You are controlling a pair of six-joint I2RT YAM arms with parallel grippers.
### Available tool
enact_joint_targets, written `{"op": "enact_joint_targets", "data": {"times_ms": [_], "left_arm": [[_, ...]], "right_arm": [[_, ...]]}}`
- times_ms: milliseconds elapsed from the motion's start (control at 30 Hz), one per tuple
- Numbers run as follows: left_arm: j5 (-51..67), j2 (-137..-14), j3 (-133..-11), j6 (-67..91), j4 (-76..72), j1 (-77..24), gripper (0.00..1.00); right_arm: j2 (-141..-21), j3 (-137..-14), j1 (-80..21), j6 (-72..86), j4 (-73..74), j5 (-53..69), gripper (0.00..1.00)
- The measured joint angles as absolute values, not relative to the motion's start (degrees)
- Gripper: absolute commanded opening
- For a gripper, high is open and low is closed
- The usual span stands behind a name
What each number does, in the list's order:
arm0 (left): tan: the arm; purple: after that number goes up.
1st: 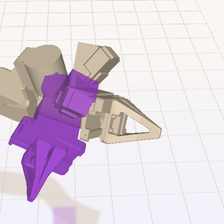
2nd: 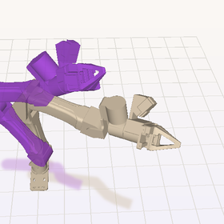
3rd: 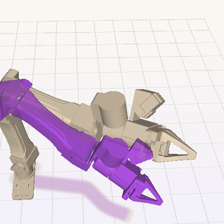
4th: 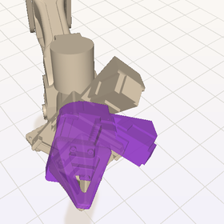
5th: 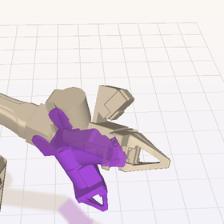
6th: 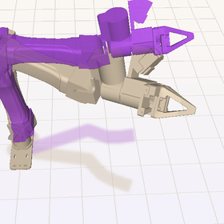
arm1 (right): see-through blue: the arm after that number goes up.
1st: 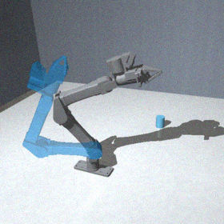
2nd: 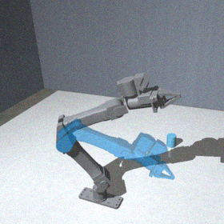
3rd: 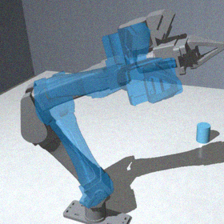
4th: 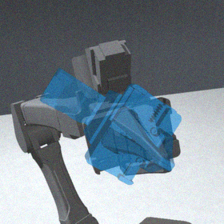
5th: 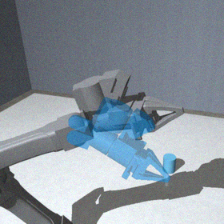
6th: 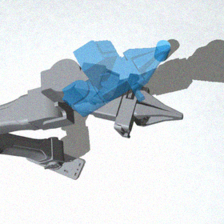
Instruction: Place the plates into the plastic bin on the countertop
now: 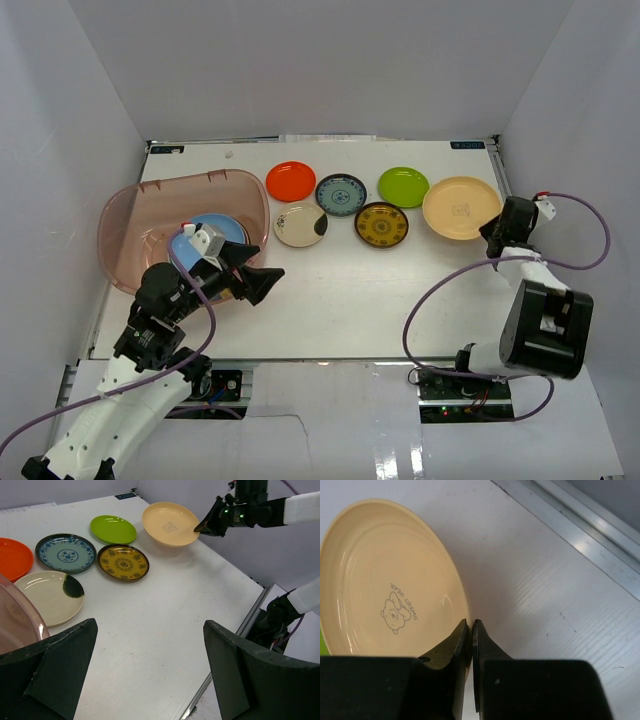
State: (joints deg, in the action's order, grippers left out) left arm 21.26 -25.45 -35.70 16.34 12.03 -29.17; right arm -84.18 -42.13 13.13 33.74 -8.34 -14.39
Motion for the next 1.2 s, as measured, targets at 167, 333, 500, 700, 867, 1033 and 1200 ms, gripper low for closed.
{"op": "enact_joint_targets", "data": {"times_ms": [167,333,500,700,867,1033,1200], "left_arm": [[19.8,-25.6,-35.7,16.5,11.9,-29.2,0.98],[16.8,-25.1,-35.8,17.3,11.2,-29.2,0.98],[7.9,-23.5,-38.9,18.2,11.5,-29.2,0.98],[-9.1,-19.4,-42.3,19.9,9.6,-29.2,0.98],[-18.7,-18.8,-42.2,20.1,9.3,-29.2,0.98],[-23.9,-18.6,-40.9,20.0,8.5,-29.2,0.98],[-26.9,-18.5,-39.8,19.9,7.8,-29.1,0.98]], "right_arm": [[-68.4,-39.6,12.2,33.8,-8.3,-11.1,0.08],[-64.4,-44.4,1.8,31.8,-8.6,-7.7,0.08],[-74.1,-58.3,-18.2,28.0,-7.7,-3.9,0.08],[-92.7,-80.7,-35.9,22.6,-5.6,-2.6,0.08],[-111.2,-103.9,-47.2,16.6,0.6,-4.1,0.08],[-126.5,-122.0,-54.8,11.3,6.3,-6.6,0.08],[-131.8,-123.1,-58.6,8.9,9.5,-8.1,0.08]]}}
